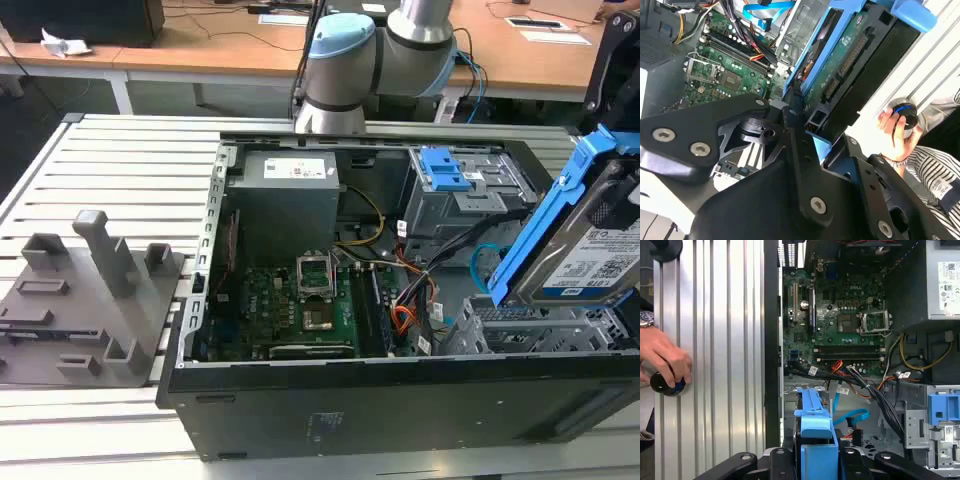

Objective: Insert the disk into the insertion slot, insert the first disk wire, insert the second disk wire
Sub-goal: 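Insert the disk into the insertion slot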

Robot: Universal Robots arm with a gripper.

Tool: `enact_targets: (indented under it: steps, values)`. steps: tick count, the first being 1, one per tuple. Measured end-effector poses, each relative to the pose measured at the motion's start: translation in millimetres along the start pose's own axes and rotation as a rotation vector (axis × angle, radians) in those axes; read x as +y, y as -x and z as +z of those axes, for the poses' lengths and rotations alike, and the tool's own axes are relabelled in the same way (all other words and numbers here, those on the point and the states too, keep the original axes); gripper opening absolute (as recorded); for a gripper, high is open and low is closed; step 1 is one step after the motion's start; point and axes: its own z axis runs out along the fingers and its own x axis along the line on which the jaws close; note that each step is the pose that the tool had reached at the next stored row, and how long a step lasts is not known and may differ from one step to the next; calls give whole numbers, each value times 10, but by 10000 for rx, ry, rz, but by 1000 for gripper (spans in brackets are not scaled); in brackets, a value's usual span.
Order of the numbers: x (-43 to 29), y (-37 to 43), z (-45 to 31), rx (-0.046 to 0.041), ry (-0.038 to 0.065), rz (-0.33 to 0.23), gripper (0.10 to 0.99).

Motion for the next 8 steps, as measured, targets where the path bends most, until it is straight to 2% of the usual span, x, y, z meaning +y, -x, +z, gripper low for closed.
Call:
enact_targets:
  steps: [8]
  values:
    - [-8, 1, 158, 0, 0, 2, 365]
